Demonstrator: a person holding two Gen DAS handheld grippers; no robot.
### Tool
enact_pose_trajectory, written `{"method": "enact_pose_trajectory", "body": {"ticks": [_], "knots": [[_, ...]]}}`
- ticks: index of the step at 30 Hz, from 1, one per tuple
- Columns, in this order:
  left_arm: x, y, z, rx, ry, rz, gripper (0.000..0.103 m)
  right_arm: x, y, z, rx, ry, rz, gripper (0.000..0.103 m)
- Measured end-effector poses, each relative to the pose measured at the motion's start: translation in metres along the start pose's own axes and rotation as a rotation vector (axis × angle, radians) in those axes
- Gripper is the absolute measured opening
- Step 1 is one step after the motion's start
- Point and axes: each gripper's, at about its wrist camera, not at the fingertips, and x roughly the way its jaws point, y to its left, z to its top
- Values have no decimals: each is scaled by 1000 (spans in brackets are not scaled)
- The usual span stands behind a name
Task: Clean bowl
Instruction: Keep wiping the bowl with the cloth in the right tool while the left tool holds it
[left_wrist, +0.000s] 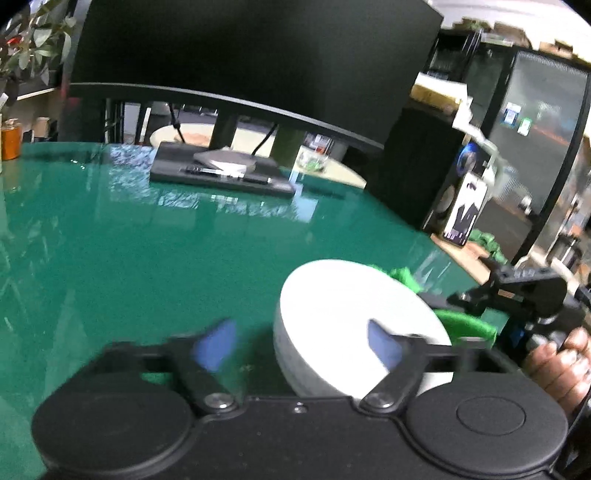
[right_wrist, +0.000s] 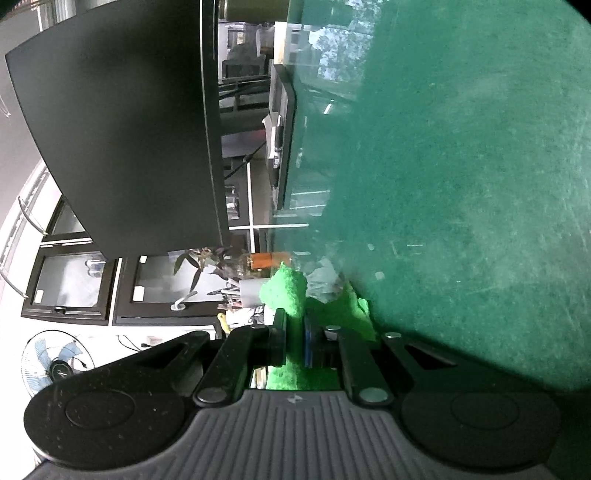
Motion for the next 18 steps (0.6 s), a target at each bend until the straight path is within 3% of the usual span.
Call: {"method": "enact_pose_trajectory", "body": {"ticks": [3, 5, 7, 10, 15, 18], "knots": [[4, 1, 6, 42, 10, 4, 16, -2, 7, 1, -45, 10, 0, 10], [11, 1, 11, 104, 25, -20, 16, -6, 11, 1, -71, 15, 4, 10], [22, 9, 23, 207, 54, -84, 17, -9, 16, 4, -90, 22, 11, 10], [33, 22, 35, 244, 83, -162, 17, -10, 20, 9, -100, 26, 3, 10], [56, 39, 51, 270, 128, -278, 23, 3, 25, 17, -120, 47, -48, 10], [63, 34, 48, 299, 135, -307, 29, 17, 32, 28, -140, 61, -63, 10]]}}
